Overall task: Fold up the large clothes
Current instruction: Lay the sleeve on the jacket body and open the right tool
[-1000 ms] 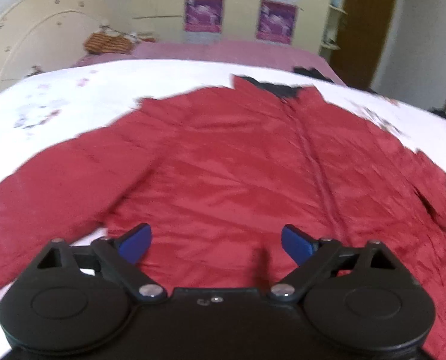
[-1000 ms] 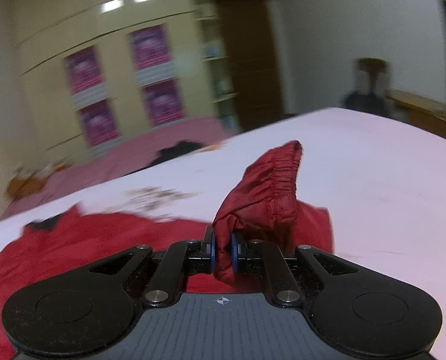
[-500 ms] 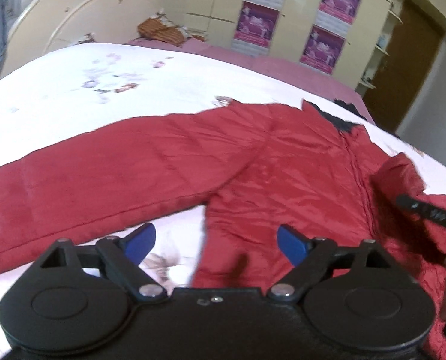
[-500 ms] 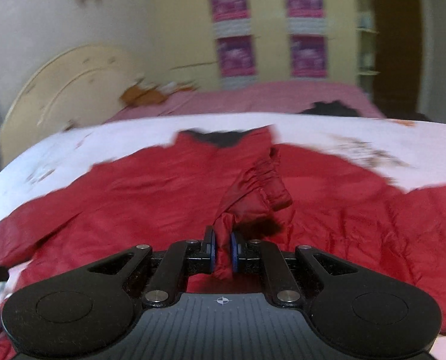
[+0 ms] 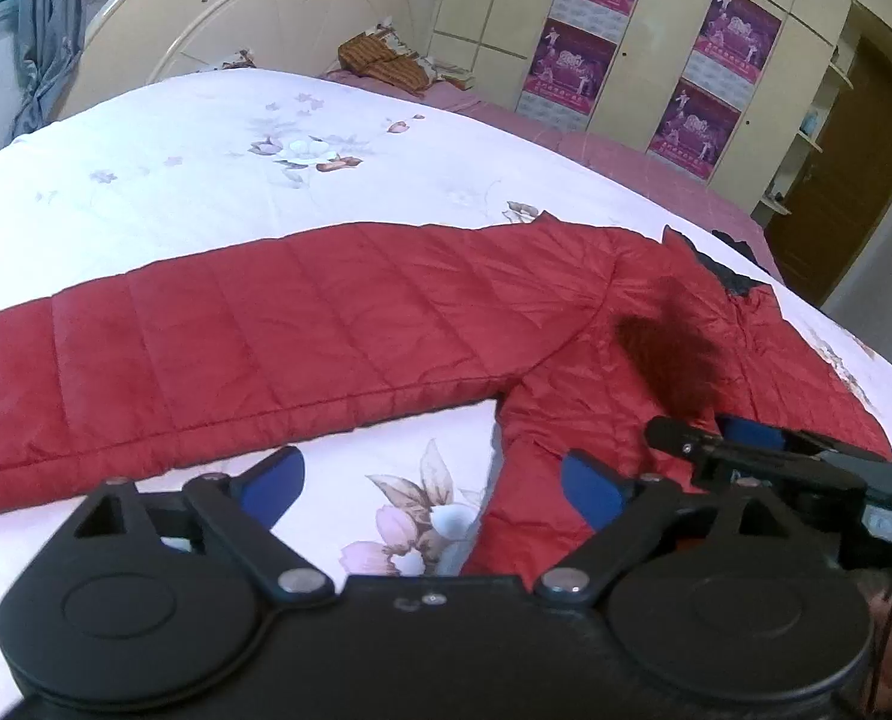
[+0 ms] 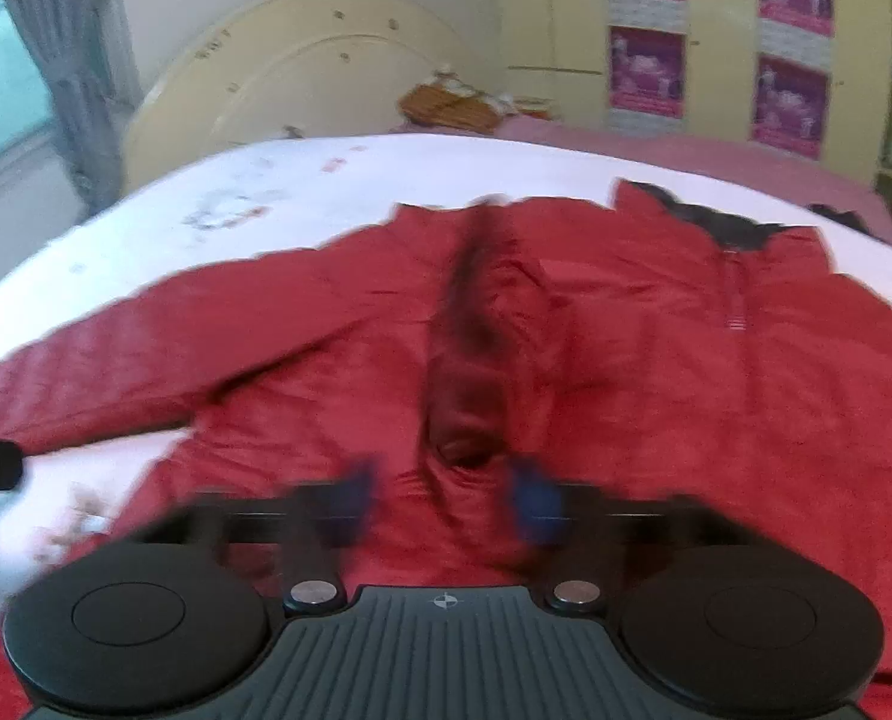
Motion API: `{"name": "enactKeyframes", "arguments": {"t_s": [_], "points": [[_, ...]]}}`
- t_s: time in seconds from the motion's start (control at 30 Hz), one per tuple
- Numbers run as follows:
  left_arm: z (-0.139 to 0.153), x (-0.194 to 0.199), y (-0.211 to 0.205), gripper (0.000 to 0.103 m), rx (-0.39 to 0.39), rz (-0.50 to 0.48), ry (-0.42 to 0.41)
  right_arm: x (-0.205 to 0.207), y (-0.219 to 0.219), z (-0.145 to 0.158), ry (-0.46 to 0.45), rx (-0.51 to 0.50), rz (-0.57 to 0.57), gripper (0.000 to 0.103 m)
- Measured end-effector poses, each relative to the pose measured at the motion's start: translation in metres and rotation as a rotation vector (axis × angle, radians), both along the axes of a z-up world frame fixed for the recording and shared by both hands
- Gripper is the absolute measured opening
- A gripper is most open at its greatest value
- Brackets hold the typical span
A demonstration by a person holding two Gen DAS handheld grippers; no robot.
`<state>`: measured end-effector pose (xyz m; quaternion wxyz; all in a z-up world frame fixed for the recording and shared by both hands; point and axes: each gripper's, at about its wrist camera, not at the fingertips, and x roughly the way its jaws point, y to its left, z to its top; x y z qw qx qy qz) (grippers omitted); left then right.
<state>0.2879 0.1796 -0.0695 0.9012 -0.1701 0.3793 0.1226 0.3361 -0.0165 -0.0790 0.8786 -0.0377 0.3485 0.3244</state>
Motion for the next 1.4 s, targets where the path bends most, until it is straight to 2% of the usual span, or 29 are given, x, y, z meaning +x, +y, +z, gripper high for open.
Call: {"name": "enactKeyframes", "arguments": {"t_s": [0.07, 0.13, 0.23, 0.27, 0.37, 0.47, 0.53, 0.57, 0.6, 0.67, 0.7, 0.8, 0.93, 1.0, 1.07, 1.17, 1.23, 1.27, 1.4], "points": [[0.001, 0.004, -0.004, 0.093, -0.011, -0.016, -0.007, -0.006, -0.005, 0.007, -0.035, 0.027, 0.006, 0.076], [0.001, 0.013, -0.012, 0.092, -0.024, -0.054, -0.022, -0.009, -0.026, 0.018, -0.045, 0.095, -0.044, 0.073], [-0.003, 0.035, -0.031, 0.09, -0.06, -0.128, -0.042, -0.008, -0.064, 0.025, -0.044, 0.141, -0.14, 0.046], [-0.005, 0.042, -0.038, 0.086, -0.073, -0.151, -0.047, -0.006, -0.079, 0.025, -0.043, 0.137, -0.182, 0.039], [-0.014, 0.07, -0.063, 0.067, -0.102, -0.209, -0.039, -0.004, -0.126, 0.028, -0.044, 0.12, -0.292, 0.037], [-0.022, 0.095, -0.079, 0.065, -0.118, -0.228, -0.035, -0.004, -0.175, 0.028, -0.04, 0.102, -0.387, 0.037], [-0.026, 0.107, -0.083, 0.062, -0.127, -0.233, -0.031, -0.007, -0.204, 0.028, -0.035, 0.097, -0.437, 0.024], [-0.028, 0.113, -0.086, 0.052, -0.131, -0.239, -0.026, -0.008, -0.218, 0.027, -0.027, 0.097, -0.464, 0.014], [-0.031, 0.12, -0.089, 0.036, -0.131, -0.241, -0.013, -0.01, -0.23, 0.026, -0.027, 0.095, -0.496, 0.013], [-0.036, 0.13, -0.093, 0.013, -0.125, -0.236, 0.002, -0.011, -0.254, 0.024, -0.021, 0.1, -0.563, 0.013], [-0.037, 0.133, -0.095, 0.007, -0.116, -0.225, -0.005, -0.015, -0.266, 0.025, -0.017, 0.101, -0.586, 0.013], [-0.032, 0.134, -0.097, 0.005, -0.089, -0.206, -0.037, -0.012, -0.281, 0.024, 0.0, 0.084, -0.623, 0.013], [-0.021, 0.125, -0.087, 0.005, -0.062, -0.167, -0.089, -0.008, -0.283, 0.019, 0.027, 0.083, -0.606, 0.013], [-0.021, 0.122, -0.082, 0.005, -0.051, -0.154, -0.084, -0.001, -0.273, 0.014, 0.035, 0.066, -0.588, 0.013], [-0.029, 0.122, -0.08, 0.005, -0.037, -0.155, -0.05, 0.005, -0.264, 0.002, 0.069, 0.003, -0.584, 0.013], [-0.043, 0.124, -0.077, 0.005, -0.064, -0.171, 0.001, 0.008, -0.266, -0.008, 0.105, -0.024, -0.583, 0.013], [-0.041, 0.122, -0.076, 0.017, -0.048, -0.172, 0.006, 0.005, -0.271, 0.001, 0.08, -0.008, -0.578, 0.013], [-0.036, 0.118, -0.074, 0.026, -0.028, -0.158, -0.003, 0.001, -0.276, 0.01, 0.043, 0.019, -0.582, 0.013], [-0.009, 0.095, -0.075, 0.024, 0.104, -0.107, -0.137, 0.006, -0.289, 0.033, -0.056, 0.027, -0.596, 0.013]]}}
